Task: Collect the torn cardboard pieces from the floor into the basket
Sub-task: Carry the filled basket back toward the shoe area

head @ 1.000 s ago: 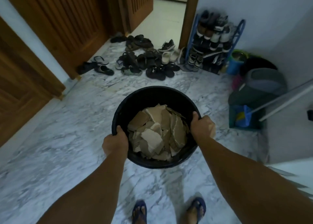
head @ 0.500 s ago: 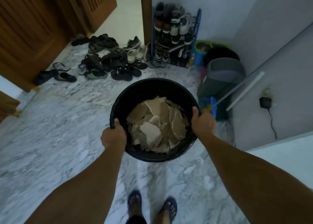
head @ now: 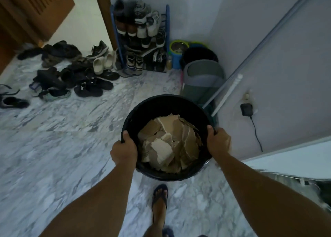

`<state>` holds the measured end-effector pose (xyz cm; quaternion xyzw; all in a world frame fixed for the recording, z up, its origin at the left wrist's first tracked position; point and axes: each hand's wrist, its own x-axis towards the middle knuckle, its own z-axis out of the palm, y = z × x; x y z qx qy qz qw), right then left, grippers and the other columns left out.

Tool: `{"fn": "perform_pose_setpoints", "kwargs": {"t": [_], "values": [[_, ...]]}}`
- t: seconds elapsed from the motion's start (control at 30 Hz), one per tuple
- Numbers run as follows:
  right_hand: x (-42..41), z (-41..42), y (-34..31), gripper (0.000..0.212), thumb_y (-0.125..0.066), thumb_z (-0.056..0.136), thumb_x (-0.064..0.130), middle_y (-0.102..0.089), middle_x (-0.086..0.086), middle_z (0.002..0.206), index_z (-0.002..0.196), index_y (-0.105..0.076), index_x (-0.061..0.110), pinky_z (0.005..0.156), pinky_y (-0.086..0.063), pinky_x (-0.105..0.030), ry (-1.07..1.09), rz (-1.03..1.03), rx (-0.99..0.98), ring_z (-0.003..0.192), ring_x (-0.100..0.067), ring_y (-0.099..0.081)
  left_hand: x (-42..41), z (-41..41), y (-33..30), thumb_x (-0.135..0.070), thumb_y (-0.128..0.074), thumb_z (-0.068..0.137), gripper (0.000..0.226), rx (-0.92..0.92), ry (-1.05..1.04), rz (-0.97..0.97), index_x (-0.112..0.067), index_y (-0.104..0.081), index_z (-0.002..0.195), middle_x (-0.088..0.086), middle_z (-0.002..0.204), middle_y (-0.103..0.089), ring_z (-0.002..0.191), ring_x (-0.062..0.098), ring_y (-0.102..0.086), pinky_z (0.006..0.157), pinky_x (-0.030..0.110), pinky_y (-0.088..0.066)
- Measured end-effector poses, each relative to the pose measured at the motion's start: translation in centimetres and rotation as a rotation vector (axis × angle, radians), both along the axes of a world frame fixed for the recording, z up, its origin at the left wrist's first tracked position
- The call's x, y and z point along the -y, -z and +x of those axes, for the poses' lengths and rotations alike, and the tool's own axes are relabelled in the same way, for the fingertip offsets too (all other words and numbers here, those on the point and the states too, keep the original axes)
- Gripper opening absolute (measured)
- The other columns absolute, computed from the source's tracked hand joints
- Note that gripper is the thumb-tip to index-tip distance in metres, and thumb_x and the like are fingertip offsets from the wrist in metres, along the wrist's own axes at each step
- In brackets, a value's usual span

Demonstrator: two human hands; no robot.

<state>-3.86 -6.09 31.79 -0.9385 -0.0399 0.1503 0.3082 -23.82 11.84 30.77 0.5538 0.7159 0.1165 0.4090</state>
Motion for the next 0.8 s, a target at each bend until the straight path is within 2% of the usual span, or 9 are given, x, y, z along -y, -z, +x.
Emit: {"fn": "perform_pose_setpoints", "kwargs": {"t": [0.1,0.23,0.33,0.5,0.63,0.8], "values": [[0.7,3.3,1.9,0.050,-0.047,0.100,0.043,-0.064,-0.027,0.110,0.111,-0.060,-0.004,0.082,-0.047,-0.041,0.026,-0.029,-0.047,0.103,-0.042,-0.060,0.1,4.0,1.9,-0.053,-0.034,0.099,0.066,0.021,0.013,-0.013,0.005,-0.059,0.120,0.026,0.118,-0.060,0.108,0.041,-0.056,0.088,0.044,-0.044],[2.3,7.0,5.4,0.047,-0.049,0.100,0.039,-0.063,-0.028,0.112,0.115,-0.057,-0.004,0.084,-0.048,-0.044,0.047,-0.075,-0.107,0.103,-0.042,-0.061,0.8,7.5,5.5,-0.030,-0.052,0.096,0.042,0.044,0.091,-0.122,0.004,-0.055,0.120,0.026,0.115,-0.059,0.104,0.041,-0.057,0.085,0.043,-0.048],[4.2,10.6,9.5,0.044,-0.046,0.102,0.034,-0.059,-0.028,0.122,0.125,-0.052,-0.003,0.090,-0.046,-0.042,0.049,-0.115,-0.213,0.112,-0.041,-0.057,1.6,10.2,9.6,-0.021,-0.054,0.095,0.036,0.022,0.178,-0.252,0.005,-0.054,0.119,0.023,0.107,-0.058,0.097,0.038,-0.057,0.086,0.048,-0.054],[8.0,16.1,17.9,0.042,-0.047,0.102,0.030,-0.057,-0.027,0.124,0.127,-0.049,-0.004,0.083,-0.041,-0.034,0.016,-0.220,-0.342,0.114,-0.040,-0.055,4.3,14.3,16.9,-0.015,-0.054,0.097,0.023,0.027,0.206,-0.427,-0.001,-0.054,0.115,0.018,0.105,-0.057,0.089,0.032,-0.057,0.078,0.048,-0.058],[10.2,19.5,24.1,0.041,-0.047,0.102,0.033,-0.059,-0.025,0.121,0.121,-0.052,-0.003,0.078,-0.038,-0.032,-0.019,-0.281,-0.363,0.111,-0.039,-0.057,5.9,17.2,22.4,-0.011,-0.055,0.097,0.017,0.070,0.183,-0.550,-0.006,-0.053,0.113,0.018,0.111,-0.058,0.097,0.032,-0.058,0.059,0.040,-0.056],[12.5,23.2,31.8,0.041,-0.049,0.101,0.034,-0.062,-0.027,0.113,0.111,-0.057,-0.005,0.074,-0.035,-0.029,-0.078,-0.312,-0.334,0.106,-0.039,-0.059,6.8,20.4,29.3,-0.010,-0.058,0.095,0.019,0.093,0.207,-0.621,-0.007,-0.056,0.113,0.017,0.106,-0.064,0.092,0.031,-0.063,0.056,0.040,-0.058]]}}
